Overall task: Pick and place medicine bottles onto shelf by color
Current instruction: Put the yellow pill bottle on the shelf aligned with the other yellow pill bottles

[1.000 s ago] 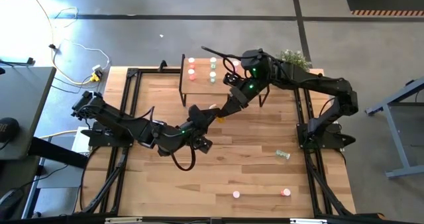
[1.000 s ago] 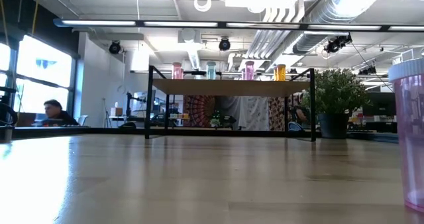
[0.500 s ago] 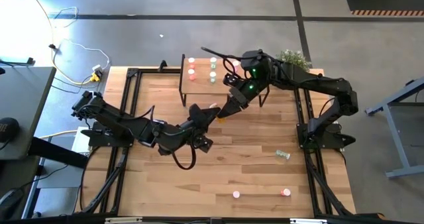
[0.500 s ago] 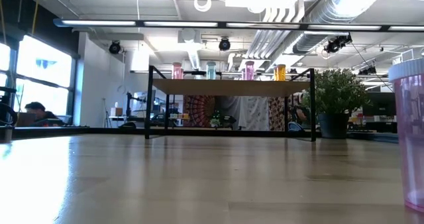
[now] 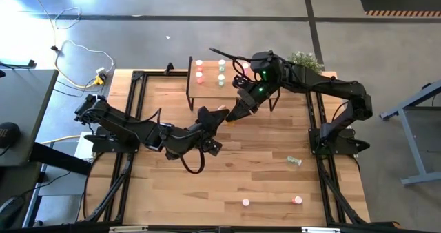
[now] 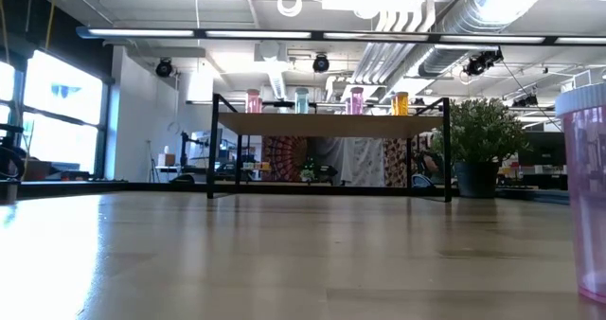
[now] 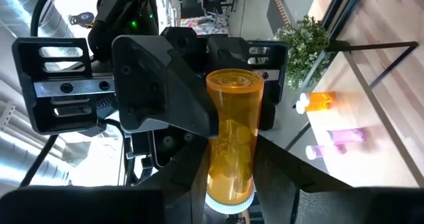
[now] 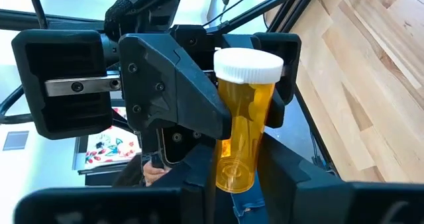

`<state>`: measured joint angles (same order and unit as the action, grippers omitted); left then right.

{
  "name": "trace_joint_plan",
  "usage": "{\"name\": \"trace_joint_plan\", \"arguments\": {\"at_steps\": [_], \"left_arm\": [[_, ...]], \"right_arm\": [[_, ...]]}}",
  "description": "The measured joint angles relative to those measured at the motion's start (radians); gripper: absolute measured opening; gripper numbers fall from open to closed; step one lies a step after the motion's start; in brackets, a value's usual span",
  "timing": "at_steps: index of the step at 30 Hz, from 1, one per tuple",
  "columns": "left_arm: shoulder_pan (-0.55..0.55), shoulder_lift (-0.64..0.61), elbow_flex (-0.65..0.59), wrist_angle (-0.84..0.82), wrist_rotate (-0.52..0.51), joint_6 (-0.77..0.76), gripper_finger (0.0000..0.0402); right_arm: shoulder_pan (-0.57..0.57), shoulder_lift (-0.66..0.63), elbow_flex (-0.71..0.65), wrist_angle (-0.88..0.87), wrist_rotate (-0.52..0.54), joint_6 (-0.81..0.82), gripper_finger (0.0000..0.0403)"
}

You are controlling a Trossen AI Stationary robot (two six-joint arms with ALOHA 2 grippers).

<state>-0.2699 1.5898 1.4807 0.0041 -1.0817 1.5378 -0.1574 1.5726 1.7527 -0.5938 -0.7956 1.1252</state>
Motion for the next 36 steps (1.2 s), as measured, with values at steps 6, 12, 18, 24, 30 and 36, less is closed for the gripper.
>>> {"name": "trace_joint_plan", "arguments": {"at_steps": [6, 12, 18, 24, 30, 36], "left_arm": [[0.000, 0.000, 0.000, 0.000, -0.001, -0.021, 0.0093], [0.001, 0.000, 0.000, 0.003, 0.004, -0.066, 0.0120], [0.002, 0.000, 0.000, 0.001, -0.036, -0.130, 0.0176], [-0.005, 0.001, 0.000, 0.001, -0.136, -0.181, 0.0210], [-0.014, 0.001, 0.000, 0.029, -0.180, -0.245, 0.0207], [-0.020, -0.002, 0.000, 0.058, -0.206, -0.246, 0.0205]], "right_arm": [[0.000, 0.000, 0.000, -0.001, 0.000, 0.000, 0.0070], [0.000, 0.000, 0.000, 0.003, 0.004, -0.001, 0.0069], [0.001, 0.000, 0.000, 0.007, 0.025, -0.003, 0.0069], [0.001, -0.001, 0.000, 0.002, 0.060, -0.011, 0.0069], [-0.011, -0.002, 0.000, -0.004, 0.122, -0.062, 0.0068], [-0.065, -0.021, 0.000, -0.022, 0.217, -0.129, 0.0068]]}}
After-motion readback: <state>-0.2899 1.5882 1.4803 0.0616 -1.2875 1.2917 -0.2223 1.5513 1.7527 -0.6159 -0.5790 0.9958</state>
